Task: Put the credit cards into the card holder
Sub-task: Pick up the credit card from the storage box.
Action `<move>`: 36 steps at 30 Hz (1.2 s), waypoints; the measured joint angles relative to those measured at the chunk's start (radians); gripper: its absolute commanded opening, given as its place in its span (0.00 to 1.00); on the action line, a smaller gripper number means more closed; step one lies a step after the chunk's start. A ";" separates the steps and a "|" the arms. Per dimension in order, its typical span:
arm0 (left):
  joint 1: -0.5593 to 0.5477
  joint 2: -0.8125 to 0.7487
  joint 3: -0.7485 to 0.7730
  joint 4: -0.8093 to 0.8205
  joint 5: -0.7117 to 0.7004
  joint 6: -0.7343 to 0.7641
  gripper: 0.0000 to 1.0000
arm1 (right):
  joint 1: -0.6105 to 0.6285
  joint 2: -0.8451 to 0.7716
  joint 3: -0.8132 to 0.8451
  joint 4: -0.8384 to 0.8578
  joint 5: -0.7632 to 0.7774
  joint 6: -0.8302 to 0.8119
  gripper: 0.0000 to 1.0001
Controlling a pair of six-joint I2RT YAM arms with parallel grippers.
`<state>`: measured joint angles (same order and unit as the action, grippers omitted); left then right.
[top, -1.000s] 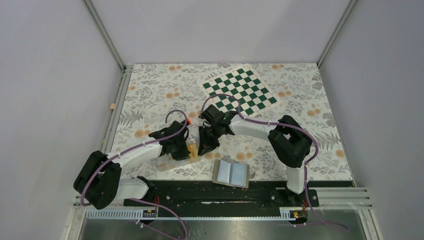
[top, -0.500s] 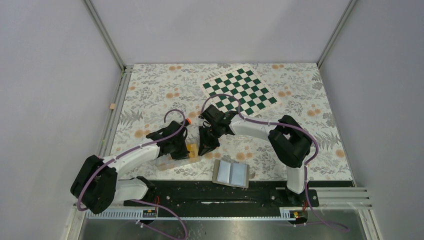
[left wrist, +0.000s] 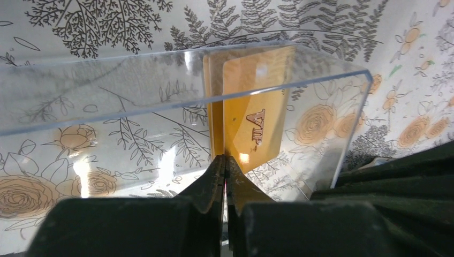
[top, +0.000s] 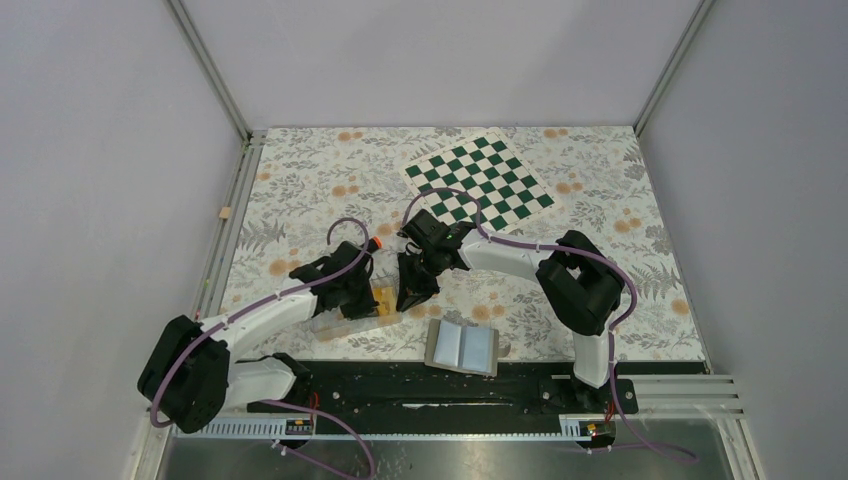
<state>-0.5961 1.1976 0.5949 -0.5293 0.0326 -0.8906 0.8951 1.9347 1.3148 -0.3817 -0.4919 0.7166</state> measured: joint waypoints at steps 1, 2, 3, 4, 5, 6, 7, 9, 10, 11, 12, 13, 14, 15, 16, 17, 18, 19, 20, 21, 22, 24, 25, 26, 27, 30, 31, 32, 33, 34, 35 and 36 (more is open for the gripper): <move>0.000 -0.008 0.000 -0.001 0.001 0.000 0.00 | 0.000 0.000 0.000 0.000 0.000 0.000 0.15; 0.000 -0.018 0.000 -0.001 0.003 0.000 0.00 | 0.000 0.000 0.000 0.000 0.000 0.000 0.15; 0.000 -0.029 0.000 0.000 0.005 0.000 0.01 | 0.000 0.000 0.000 -0.001 0.000 0.000 0.15; 0.000 -0.036 0.000 0.000 0.008 0.000 0.02 | 0.000 0.000 0.000 -0.001 0.000 0.000 0.15; 0.000 -0.042 0.000 0.000 0.010 0.000 0.03 | 0.000 0.000 0.000 -0.001 0.000 0.000 0.15; 0.000 -0.047 0.000 0.000 0.013 -0.001 0.04 | 0.000 0.000 0.000 -0.001 0.000 0.000 0.15; 0.000 -0.049 0.000 0.001 0.014 -0.001 0.05 | 0.000 0.000 0.000 -0.001 0.000 0.000 0.15; 0.000 -0.051 0.000 0.005 0.018 -0.001 0.07 | 0.000 0.000 0.000 -0.001 0.000 0.000 0.15; 0.000 -0.051 0.000 0.007 0.019 -0.001 0.08 | 0.000 0.000 0.000 -0.001 0.000 0.000 0.15; 0.000 -0.051 0.000 0.008 0.021 -0.001 0.09 | 0.000 0.000 0.000 -0.001 0.000 0.000 0.15; 0.000 -0.051 0.000 0.011 0.022 -0.001 0.09 | 0.000 0.000 0.000 -0.002 0.000 0.000 0.15; 0.000 -0.051 0.000 0.015 0.024 0.000 0.10 | 0.000 0.000 0.000 -0.002 0.000 0.000 0.15; 0.000 -0.051 0.000 0.017 0.024 -0.001 0.11 | 0.000 0.000 0.000 -0.002 0.000 0.000 0.15; 0.000 -0.052 0.000 0.020 0.025 0.000 0.11 | 0.000 0.000 0.000 -0.002 0.000 0.001 0.15; 0.000 -0.053 0.000 0.023 0.027 -0.001 0.11 | 0.000 0.000 0.000 -0.002 0.000 0.001 0.15; 0.000 -0.055 0.000 0.025 0.029 -0.001 0.12 | 0.000 0.000 0.000 -0.003 0.000 0.002 0.15; 0.000 -0.058 0.000 0.026 0.032 0.000 0.12 | 0.000 0.000 0.000 -0.003 0.000 0.003 0.15; 0.000 -0.063 0.000 0.029 0.035 -0.001 0.12 | 0.000 0.000 0.000 -0.003 0.000 0.003 0.15; 0.000 -0.065 0.000 0.031 0.038 -0.001 0.12 | 0.000 0.000 0.000 -0.003 0.000 0.003 0.15; 0.000 -0.070 0.000 0.034 0.042 -0.001 0.12 | 0.000 0.000 0.000 -0.003 0.000 0.003 0.15; 0.000 -0.074 -0.002 0.039 0.046 -0.001 0.12 | 0.000 0.000 0.000 -0.003 0.000 0.003 0.15; -0.001 -0.081 -0.008 0.060 0.053 -0.004 0.12 | 0.000 0.000 0.000 -0.003 0.000 0.005 0.15; -0.004 -0.081 -0.013 0.082 0.059 -0.006 0.12 | 0.000 0.000 0.000 0.002 0.000 0.006 0.15; -0.008 -0.081 -0.016 0.098 0.064 -0.009 0.12 | 0.002 0.001 0.000 0.003 -0.003 0.006 0.15; -0.010 -0.082 -0.018 0.113 0.069 -0.011 0.13 | 0.003 0.002 0.000 0.003 -0.008 0.006 0.15; -0.015 -0.082 -0.024 0.148 0.079 -0.017 0.12 | 0.008 0.003 0.000 0.007 -0.015 0.006 0.15; -0.015 -0.080 -0.025 0.155 0.082 -0.018 0.12 | 0.009 0.004 0.000 0.008 -0.017 0.006 0.15; -0.015 -0.074 -0.025 0.162 0.085 -0.019 0.11 | 0.009 0.006 0.000 0.008 -0.018 0.006 0.15; -0.015 -0.064 -0.025 0.166 0.087 -0.020 0.10 | 0.008 0.007 0.000 0.008 -0.019 0.007 0.15; -0.015 -0.056 -0.025 0.170 0.089 -0.020 0.08 | 0.008 0.008 0.000 0.008 -0.022 0.007 0.15; -0.015 -0.048 -0.025 0.172 0.090 -0.023 0.07 | 0.008 0.008 0.000 0.008 -0.022 0.007 0.15; -0.015 -0.043 -0.025 0.174 0.089 -0.025 0.06 | 0.008 0.008 0.000 0.008 -0.022 0.007 0.15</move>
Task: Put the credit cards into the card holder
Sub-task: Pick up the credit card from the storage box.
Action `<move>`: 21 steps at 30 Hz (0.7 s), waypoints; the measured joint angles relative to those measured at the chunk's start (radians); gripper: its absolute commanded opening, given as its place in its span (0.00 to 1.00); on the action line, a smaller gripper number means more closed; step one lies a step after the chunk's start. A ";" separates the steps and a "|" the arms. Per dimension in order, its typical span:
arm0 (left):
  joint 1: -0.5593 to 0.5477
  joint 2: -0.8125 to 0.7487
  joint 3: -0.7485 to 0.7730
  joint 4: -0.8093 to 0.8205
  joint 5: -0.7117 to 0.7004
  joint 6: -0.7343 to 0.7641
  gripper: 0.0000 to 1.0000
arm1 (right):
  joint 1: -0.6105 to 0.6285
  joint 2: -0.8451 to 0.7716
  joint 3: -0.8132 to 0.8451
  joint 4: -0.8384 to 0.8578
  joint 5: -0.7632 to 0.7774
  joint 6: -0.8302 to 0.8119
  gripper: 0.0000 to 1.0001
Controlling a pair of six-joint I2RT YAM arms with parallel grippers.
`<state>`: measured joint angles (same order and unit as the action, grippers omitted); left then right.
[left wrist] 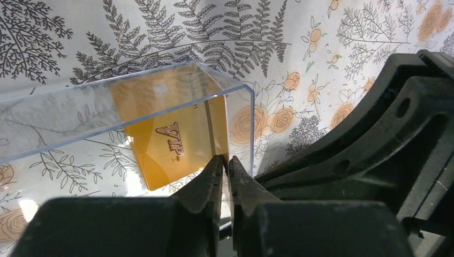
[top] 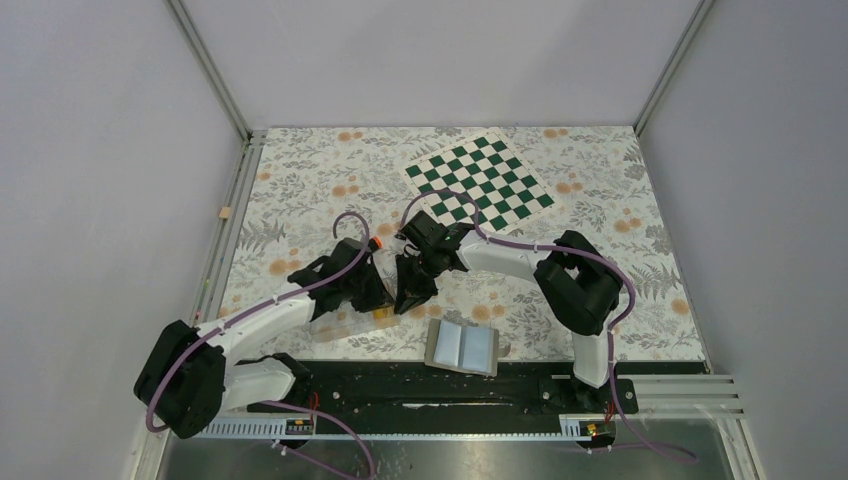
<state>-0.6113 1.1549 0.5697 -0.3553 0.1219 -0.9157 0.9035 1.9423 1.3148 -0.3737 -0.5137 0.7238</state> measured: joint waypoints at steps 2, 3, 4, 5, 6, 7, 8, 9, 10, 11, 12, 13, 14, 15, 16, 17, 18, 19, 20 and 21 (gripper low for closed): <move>0.000 0.006 0.003 -0.004 -0.002 -0.002 0.06 | 0.000 0.000 0.000 0.000 0.000 0.000 0.15; 0.000 0.008 0.006 -0.009 -0.005 -0.002 0.06 | 0.000 0.000 0.000 -0.001 0.000 0.000 0.15; 0.000 0.008 0.007 -0.017 -0.010 -0.002 0.06 | 0.000 0.000 0.000 -0.001 0.000 0.000 0.15; 0.000 0.008 0.009 -0.027 -0.019 -0.002 0.04 | 0.000 0.000 0.000 -0.001 0.000 0.000 0.16; 0.000 0.011 0.009 -0.039 -0.028 -0.001 0.02 | 0.000 0.000 0.000 -0.001 0.000 0.000 0.16; 0.000 0.017 0.009 -0.050 -0.037 -0.002 0.00 | 0.000 0.000 0.000 -0.001 0.000 0.000 0.16; 0.000 0.025 0.010 -0.063 -0.044 -0.002 0.00 | 0.000 0.000 0.000 -0.001 -0.001 0.000 0.17; 0.001 0.027 0.009 -0.069 -0.048 -0.005 0.00 | 0.000 0.000 0.000 -0.002 -0.001 -0.001 0.18; 0.001 0.027 0.010 -0.069 -0.049 -0.005 0.00 | 0.000 0.000 0.000 -0.002 -0.001 -0.001 0.19; 0.000 0.027 0.011 -0.068 -0.050 -0.005 0.00 | 0.000 0.000 0.000 -0.002 -0.001 -0.001 0.20; 0.000 0.027 0.012 -0.068 -0.050 -0.005 0.00 | 0.000 0.000 0.000 -0.001 -0.001 -0.002 0.21; 0.000 0.027 0.012 -0.068 -0.050 -0.005 0.00 | 0.000 0.000 0.000 -0.001 0.000 -0.002 0.23; 0.000 0.027 0.013 -0.069 -0.050 -0.005 0.00 | 0.000 0.000 0.000 -0.001 0.000 -0.003 0.25; 0.000 0.027 0.014 -0.070 -0.050 -0.005 0.00 | 0.000 -0.001 0.000 -0.001 0.000 -0.004 0.30; 0.000 0.024 0.016 -0.076 -0.051 -0.005 0.00 | 0.000 -0.004 0.000 -0.002 0.001 -0.006 0.36; 0.000 0.018 0.022 -0.091 -0.055 -0.003 0.00 | 0.000 -0.010 0.000 -0.002 0.004 -0.006 0.42; -0.001 0.007 0.029 -0.109 -0.060 0.002 0.00 | 0.000 -0.019 -0.002 -0.001 0.009 -0.008 0.49; -0.001 -0.007 0.036 -0.130 -0.066 0.009 0.00 | 0.000 -0.036 -0.006 -0.002 0.018 -0.010 0.57; -0.001 -0.027 0.046 -0.153 -0.070 0.019 0.00 | 0.000 -0.056 -0.011 -0.002 0.028 -0.011 0.63; -0.001 -0.051 0.061 -0.179 -0.074 0.030 0.00 | 0.000 -0.083 -0.019 -0.001 0.038 -0.014 0.67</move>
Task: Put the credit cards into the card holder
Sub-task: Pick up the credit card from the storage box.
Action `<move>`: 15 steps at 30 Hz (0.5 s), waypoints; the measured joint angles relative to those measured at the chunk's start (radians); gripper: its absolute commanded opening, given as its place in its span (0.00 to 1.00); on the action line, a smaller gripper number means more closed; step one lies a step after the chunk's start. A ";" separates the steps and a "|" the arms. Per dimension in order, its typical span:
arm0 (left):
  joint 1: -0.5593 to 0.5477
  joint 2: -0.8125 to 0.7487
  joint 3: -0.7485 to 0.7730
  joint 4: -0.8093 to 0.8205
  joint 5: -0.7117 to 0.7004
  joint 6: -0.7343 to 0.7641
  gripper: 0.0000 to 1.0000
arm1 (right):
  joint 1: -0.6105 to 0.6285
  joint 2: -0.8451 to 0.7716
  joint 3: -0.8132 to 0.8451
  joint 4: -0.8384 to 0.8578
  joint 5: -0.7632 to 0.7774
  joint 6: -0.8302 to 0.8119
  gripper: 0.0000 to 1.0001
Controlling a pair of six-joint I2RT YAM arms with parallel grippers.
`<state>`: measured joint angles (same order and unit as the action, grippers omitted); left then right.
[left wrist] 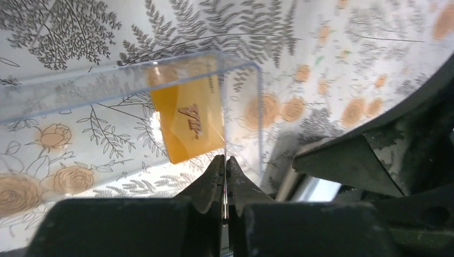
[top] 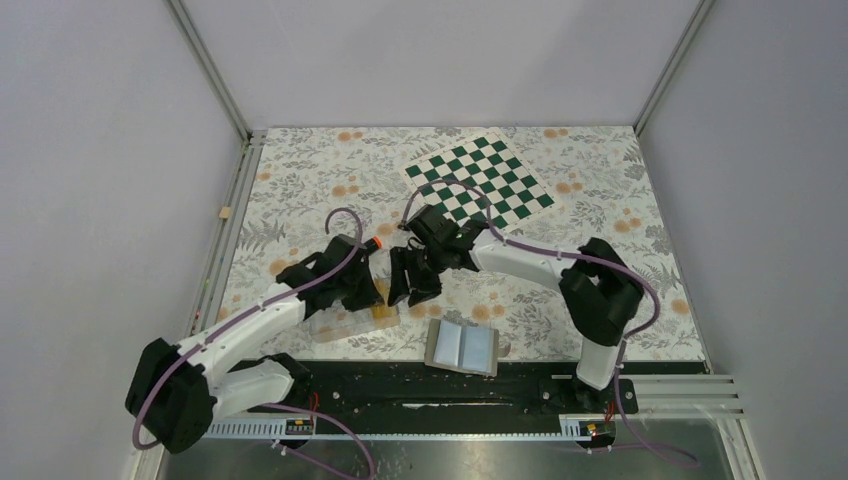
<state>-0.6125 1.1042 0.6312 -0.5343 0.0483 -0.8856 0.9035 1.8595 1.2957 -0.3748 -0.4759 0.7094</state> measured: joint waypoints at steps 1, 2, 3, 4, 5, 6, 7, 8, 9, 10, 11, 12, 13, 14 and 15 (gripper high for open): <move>0.000 -0.026 0.018 -0.024 -0.003 0.011 0.00 | 0.000 -0.029 -0.007 0.000 0.010 -0.002 0.72; 0.000 -0.053 0.043 -0.053 -0.005 0.024 0.00 | 0.000 -0.056 -0.013 0.000 0.018 -0.002 0.75; 0.000 -0.075 0.062 -0.071 -0.008 0.032 0.00 | 0.000 -0.085 -0.018 0.000 0.024 -0.003 0.78; 0.000 -0.099 0.084 -0.087 -0.012 0.042 0.00 | 0.000 -0.115 -0.024 0.001 0.032 -0.006 0.80; -0.001 -0.130 0.112 -0.109 -0.020 0.053 0.00 | 0.000 -0.145 -0.030 0.001 0.040 -0.008 0.82; -0.002 -0.158 0.137 -0.127 -0.027 0.064 0.00 | 0.000 -0.167 -0.034 0.002 0.044 -0.009 0.85; -0.002 -0.184 0.158 -0.142 -0.032 0.072 0.00 | 0.000 -0.193 -0.042 0.003 0.050 -0.010 0.87; -0.002 -0.208 0.174 -0.151 -0.035 0.078 0.00 | 0.000 -0.215 -0.049 0.003 0.053 -0.011 0.89; -0.002 -0.231 0.185 -0.158 -0.035 0.084 0.00 | 0.000 -0.239 -0.061 0.006 0.058 -0.013 0.91; -0.002 -0.257 0.193 -0.163 -0.034 0.091 0.00 | 0.000 -0.263 -0.076 0.007 0.066 -0.014 0.94; -0.002 -0.278 0.194 -0.164 -0.032 0.095 0.00 | 0.000 -0.282 -0.091 0.008 0.069 -0.016 0.97; -0.002 -0.299 0.194 -0.167 -0.025 0.099 0.00 | -0.001 -0.302 -0.110 0.011 0.072 -0.018 0.99; -0.002 -0.326 0.192 -0.166 -0.013 0.101 0.00 | -0.003 -0.325 -0.135 0.011 0.073 -0.021 0.99; -0.002 -0.352 0.187 -0.157 0.001 0.103 0.00 | -0.006 -0.351 -0.163 0.012 0.074 -0.026 1.00; -0.002 -0.381 0.177 -0.137 0.014 0.102 0.00 | -0.007 -0.373 -0.189 0.011 0.075 -0.028 0.99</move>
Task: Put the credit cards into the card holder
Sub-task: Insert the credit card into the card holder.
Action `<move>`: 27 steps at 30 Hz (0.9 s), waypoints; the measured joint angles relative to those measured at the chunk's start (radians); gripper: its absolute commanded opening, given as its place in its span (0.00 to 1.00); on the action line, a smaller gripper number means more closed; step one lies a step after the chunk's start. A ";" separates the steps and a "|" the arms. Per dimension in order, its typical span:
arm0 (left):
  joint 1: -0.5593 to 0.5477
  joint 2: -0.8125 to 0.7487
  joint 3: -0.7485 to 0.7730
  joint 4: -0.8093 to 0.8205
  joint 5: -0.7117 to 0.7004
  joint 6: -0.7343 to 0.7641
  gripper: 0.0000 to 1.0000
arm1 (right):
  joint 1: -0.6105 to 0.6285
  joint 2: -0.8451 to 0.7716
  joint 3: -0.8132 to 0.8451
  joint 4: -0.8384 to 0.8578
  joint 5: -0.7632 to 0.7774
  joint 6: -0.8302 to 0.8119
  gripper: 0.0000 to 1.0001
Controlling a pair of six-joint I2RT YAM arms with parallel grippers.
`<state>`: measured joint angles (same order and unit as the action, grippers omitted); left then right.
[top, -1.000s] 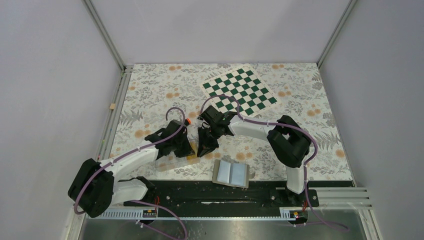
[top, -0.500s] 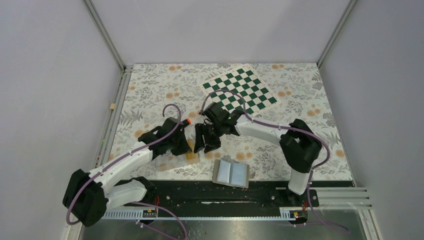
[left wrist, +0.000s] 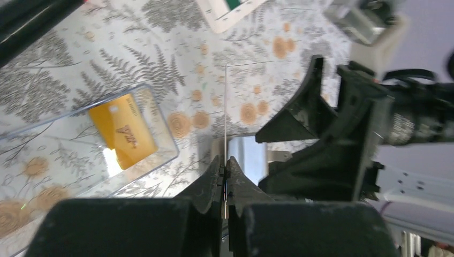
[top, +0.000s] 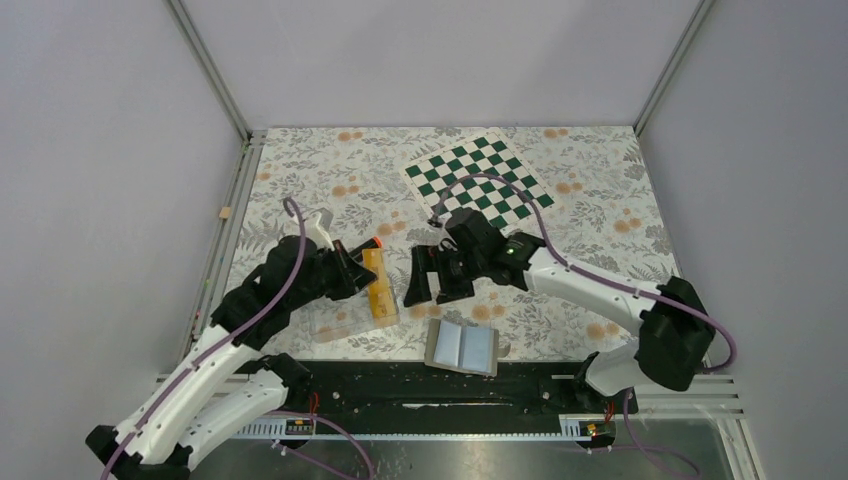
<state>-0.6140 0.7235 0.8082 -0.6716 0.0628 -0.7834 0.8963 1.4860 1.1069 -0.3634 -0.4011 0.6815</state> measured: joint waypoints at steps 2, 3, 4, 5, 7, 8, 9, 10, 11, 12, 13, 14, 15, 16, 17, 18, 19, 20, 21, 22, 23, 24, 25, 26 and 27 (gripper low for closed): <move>0.000 -0.059 -0.028 0.045 0.033 -0.004 0.00 | -0.025 -0.059 -0.069 0.004 -0.003 -0.006 0.99; 0.000 -0.080 -0.044 0.066 0.049 -0.008 0.00 | -0.043 -0.089 -0.105 0.006 -0.003 -0.007 1.00; 0.000 -0.104 -0.062 0.097 0.070 -0.013 0.00 | -0.068 -0.122 -0.146 0.015 -0.008 -0.008 0.99; 0.000 -0.119 -0.080 0.126 0.091 -0.021 0.00 | -0.101 -0.162 -0.196 0.017 -0.011 -0.008 0.99; 0.000 -0.120 -0.113 0.190 0.134 -0.041 0.00 | -0.171 -0.242 -0.293 0.018 -0.011 -0.012 0.99; -0.002 -0.112 -0.134 0.227 0.155 -0.054 0.00 | -0.206 -0.284 -0.343 0.013 -0.010 -0.013 0.99; -0.006 -0.103 -0.153 0.260 0.171 -0.066 0.00 | -0.235 -0.320 -0.381 0.005 -0.009 -0.015 0.99; -0.016 -0.089 -0.172 0.293 0.183 -0.081 0.00 | -0.262 -0.355 -0.419 0.001 -0.010 -0.017 0.99; -0.032 -0.071 -0.192 0.328 0.191 -0.094 0.00 | -0.283 -0.389 -0.454 -0.006 -0.009 -0.019 0.98; -0.051 -0.057 -0.207 0.357 0.197 -0.106 0.00 | -0.303 -0.426 -0.491 -0.014 -0.008 -0.022 0.97; -0.080 -0.029 -0.223 0.394 0.197 -0.121 0.00 | -0.316 -0.460 -0.524 -0.027 -0.005 -0.024 0.96; -0.110 0.000 -0.233 0.423 0.196 -0.134 0.00 | -0.323 -0.485 -0.546 -0.043 -0.002 -0.027 0.94; -0.142 0.031 -0.237 0.447 0.194 -0.143 0.00 | -0.326 -0.503 -0.562 -0.056 0.000 -0.029 0.92; -0.178 0.068 -0.237 0.475 0.194 -0.154 0.00 | -0.328 -0.518 -0.577 -0.068 0.001 -0.031 0.90; -0.208 0.101 -0.237 0.503 0.193 -0.160 0.00 | -0.328 -0.526 -0.586 -0.075 0.002 -0.034 0.87; -0.232 0.130 -0.236 0.526 0.191 -0.164 0.00 | -0.328 -0.531 -0.595 -0.080 0.007 -0.035 0.84; -0.270 0.180 -0.233 0.559 0.188 -0.171 0.00 | -0.328 -0.533 -0.601 -0.085 0.014 -0.037 0.80; -0.288 0.211 -0.230 0.576 0.187 -0.174 0.00 | -0.329 -0.532 -0.605 -0.092 0.019 -0.040 0.77; -0.314 0.257 -0.221 0.593 0.184 -0.179 0.00 | -0.329 -0.532 -0.608 -0.097 0.021 -0.044 0.74; -0.336 0.304 -0.210 0.607 0.182 -0.183 0.00 | -0.329 -0.531 -0.611 -0.100 0.024 -0.047 0.71; -0.358 0.348 -0.198 0.620 0.177 -0.185 0.00 | -0.329 -0.529 -0.614 -0.102 0.025 -0.050 0.69; -0.375 0.383 -0.188 0.626 0.173 -0.186 0.00 | -0.329 -0.527 -0.616 -0.105 0.026 -0.053 0.68; -0.392 0.412 -0.180 0.636 0.169 -0.188 0.00 | -0.329 -0.523 -0.618 -0.105 0.026 -0.055 0.66; -0.408 0.438 -0.175 0.649 0.164 -0.192 0.00 | -0.330 -0.520 -0.620 -0.107 0.026 -0.056 0.64; -0.420 0.459 -0.174 0.663 0.160 -0.196 0.00 | -0.330 -0.519 -0.621 -0.109 0.026 -0.058 0.62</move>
<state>-1.0340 1.1824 0.6346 -0.0082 0.2230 -0.9798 0.5667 0.9672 0.4862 -0.4721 -0.3752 0.6239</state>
